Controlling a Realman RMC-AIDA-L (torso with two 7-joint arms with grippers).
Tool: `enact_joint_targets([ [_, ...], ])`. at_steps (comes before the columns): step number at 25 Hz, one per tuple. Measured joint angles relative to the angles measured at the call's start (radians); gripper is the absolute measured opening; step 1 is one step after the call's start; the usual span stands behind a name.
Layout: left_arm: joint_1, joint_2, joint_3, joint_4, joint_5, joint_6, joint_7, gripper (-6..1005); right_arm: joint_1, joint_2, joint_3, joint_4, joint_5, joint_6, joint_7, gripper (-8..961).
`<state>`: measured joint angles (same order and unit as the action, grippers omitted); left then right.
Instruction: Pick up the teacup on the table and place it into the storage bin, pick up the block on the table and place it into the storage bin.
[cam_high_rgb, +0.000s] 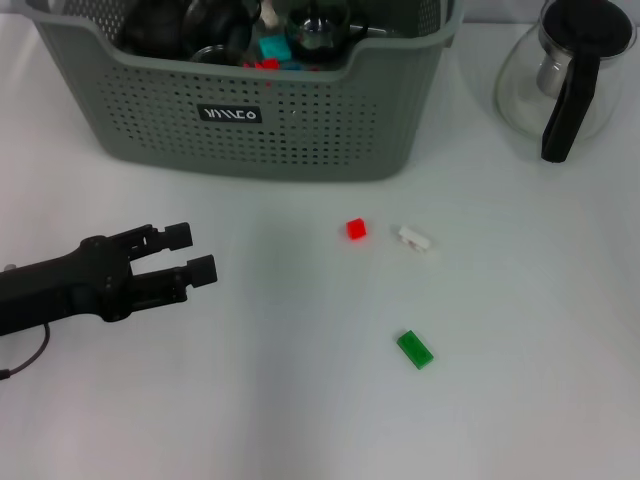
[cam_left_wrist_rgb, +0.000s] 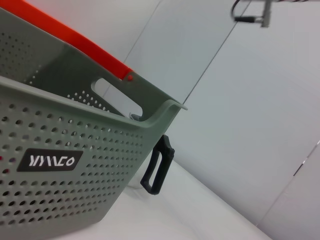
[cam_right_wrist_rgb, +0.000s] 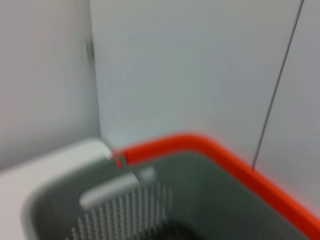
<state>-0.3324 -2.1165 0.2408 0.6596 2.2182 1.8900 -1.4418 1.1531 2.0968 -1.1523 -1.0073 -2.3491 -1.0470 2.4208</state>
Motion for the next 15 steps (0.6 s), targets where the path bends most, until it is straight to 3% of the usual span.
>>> enact_joint_targets([
  [4,-0.003,0.001,0.0,0.0,0.0,-0.001,0.001,809,-0.185,-0.007,0.01,-0.139,0.393,-0.053,-0.22,865],
  [6,-0.005,0.002,0.0,-0.001,0.0,-0.002,0.001,809,-0.264,-0.019,0.028,-0.143,0.576,-0.114,-0.335,865],
  [7,-0.006,0.002,0.0,-0.001,0.0,-0.003,0.001,809,-0.335,-0.036,0.051,-0.138,0.734,-0.223,-0.407,866],
  [11,-0.007,0.002,0.0,-0.001,0.0,-0.004,0.001,808,-0.409,-0.061,0.073,-0.147,0.805,-0.383,-0.402,845],
  [15,-0.008,0.003,0.0,-0.002,0.0,-0.009,-0.001,808,-0.475,-0.103,0.084,-0.177,0.686,-0.577,-0.34,803],
])
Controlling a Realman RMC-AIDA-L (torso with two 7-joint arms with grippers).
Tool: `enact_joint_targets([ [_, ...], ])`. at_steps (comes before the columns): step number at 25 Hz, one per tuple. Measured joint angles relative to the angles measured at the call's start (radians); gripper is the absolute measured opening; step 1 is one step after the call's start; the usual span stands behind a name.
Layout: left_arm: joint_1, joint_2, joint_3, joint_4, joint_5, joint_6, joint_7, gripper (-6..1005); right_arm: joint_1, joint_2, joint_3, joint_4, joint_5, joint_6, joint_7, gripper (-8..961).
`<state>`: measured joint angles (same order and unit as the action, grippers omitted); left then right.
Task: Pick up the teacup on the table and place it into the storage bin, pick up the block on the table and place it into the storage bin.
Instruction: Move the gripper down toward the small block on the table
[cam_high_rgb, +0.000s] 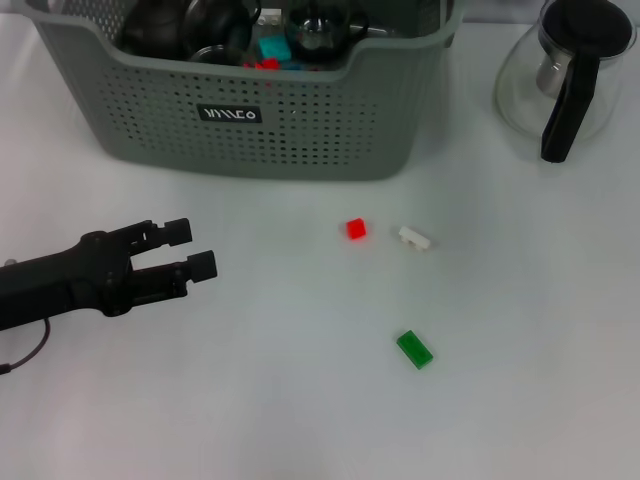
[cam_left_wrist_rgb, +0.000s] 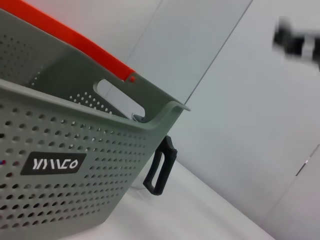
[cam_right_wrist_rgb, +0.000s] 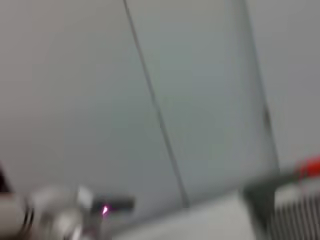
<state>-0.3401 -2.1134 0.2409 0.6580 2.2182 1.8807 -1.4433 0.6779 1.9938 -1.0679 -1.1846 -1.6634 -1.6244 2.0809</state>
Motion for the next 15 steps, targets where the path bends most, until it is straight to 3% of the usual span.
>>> enact_joint_targets([
  [2,-0.001,0.0,0.0,0.0,0.0,0.0,-0.002,808,-0.016,-0.019,0.017,-0.016,-0.091,-0.1,0.028,782],
  [5,-0.002,0.0,0.0,0.0,0.0,0.0,-0.003,808,-0.025,-0.031,0.073,-0.044,-0.223,-0.219,0.059,751],
  [9,-0.004,-0.001,0.0,-0.001,0.0,0.0,-0.003,808,-0.017,-0.028,0.122,-0.086,-0.382,-0.294,0.102,735],
  [15,-0.001,-0.001,0.0,-0.001,0.0,0.005,-0.003,807,0.041,-0.015,0.092,-0.13,-0.596,-0.347,0.17,731],
])
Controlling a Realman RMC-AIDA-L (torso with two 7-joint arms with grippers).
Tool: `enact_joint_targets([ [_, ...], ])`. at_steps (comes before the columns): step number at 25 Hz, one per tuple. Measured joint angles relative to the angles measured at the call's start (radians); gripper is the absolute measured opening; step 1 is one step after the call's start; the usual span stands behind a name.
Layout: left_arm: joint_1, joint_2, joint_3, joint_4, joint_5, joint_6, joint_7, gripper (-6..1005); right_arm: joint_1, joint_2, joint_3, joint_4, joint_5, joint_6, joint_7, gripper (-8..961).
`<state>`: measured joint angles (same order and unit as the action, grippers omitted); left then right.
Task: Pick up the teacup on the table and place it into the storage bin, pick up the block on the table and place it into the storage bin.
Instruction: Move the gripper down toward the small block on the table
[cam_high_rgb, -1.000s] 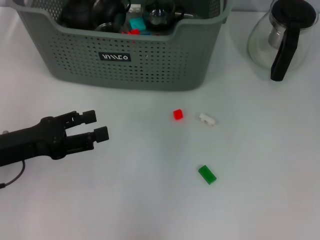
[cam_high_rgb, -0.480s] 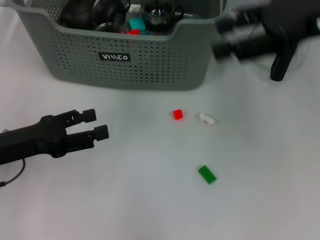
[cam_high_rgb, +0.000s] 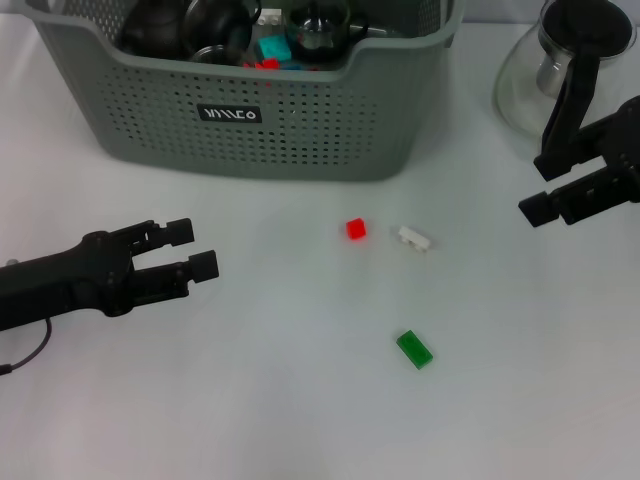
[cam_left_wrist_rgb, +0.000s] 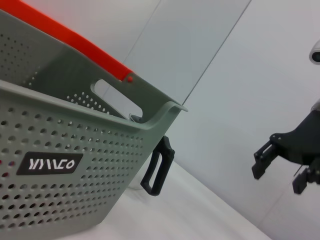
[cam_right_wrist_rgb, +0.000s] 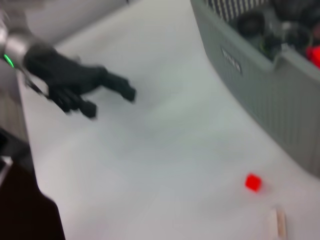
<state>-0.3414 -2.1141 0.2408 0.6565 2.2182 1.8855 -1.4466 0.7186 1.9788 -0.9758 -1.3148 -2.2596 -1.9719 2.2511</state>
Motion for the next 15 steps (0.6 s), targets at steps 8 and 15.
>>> enact_joint_targets([
  [8,0.005,-0.002,0.0,0.0,0.0,-0.005,0.001,807,0.082,0.071,-0.178,-0.001,-0.145,0.05,-0.049,731],
  [15,-0.001,-0.002,0.0,-0.004,0.0,-0.005,0.002,806,0.148,0.124,-0.421,0.06,-0.234,0.231,-0.036,732],
])
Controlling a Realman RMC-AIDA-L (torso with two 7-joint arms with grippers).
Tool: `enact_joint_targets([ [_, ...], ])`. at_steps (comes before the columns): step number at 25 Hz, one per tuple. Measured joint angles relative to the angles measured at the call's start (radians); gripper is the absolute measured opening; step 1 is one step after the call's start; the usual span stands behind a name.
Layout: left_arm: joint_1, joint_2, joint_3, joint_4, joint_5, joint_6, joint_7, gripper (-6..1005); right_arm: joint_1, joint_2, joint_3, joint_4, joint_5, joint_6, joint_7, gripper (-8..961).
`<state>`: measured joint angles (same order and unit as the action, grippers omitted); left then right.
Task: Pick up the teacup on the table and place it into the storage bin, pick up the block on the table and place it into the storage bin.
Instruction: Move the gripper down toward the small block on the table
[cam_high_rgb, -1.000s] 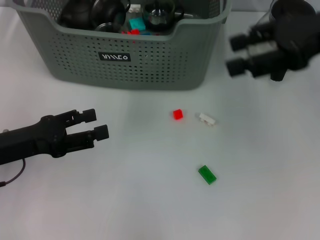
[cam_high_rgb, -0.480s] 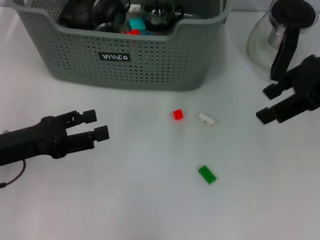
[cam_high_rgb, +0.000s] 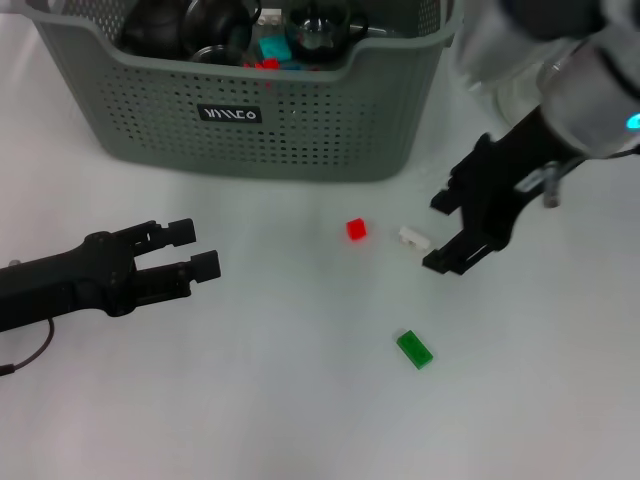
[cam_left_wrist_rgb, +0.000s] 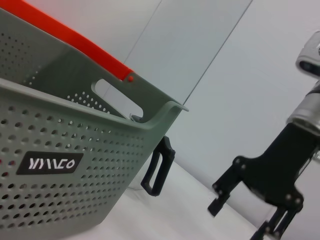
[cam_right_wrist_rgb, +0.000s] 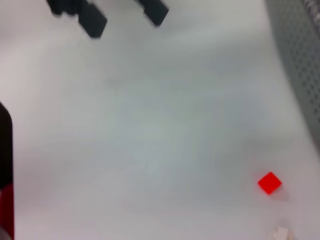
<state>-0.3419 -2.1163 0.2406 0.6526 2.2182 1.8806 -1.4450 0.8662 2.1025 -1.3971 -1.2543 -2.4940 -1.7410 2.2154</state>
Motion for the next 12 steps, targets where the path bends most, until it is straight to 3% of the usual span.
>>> enact_joint_targets([
  [6,-0.002,0.001,-0.001,-0.001,0.0,0.0,0.0,806,0.029,0.0,-0.128,0.053,-0.008,0.099,0.053,732],
  [12,-0.001,0.001,-0.001,-0.002,0.0,-0.004,0.0,806,0.036,0.001,-0.162,0.112,-0.035,0.167,0.054,732],
])
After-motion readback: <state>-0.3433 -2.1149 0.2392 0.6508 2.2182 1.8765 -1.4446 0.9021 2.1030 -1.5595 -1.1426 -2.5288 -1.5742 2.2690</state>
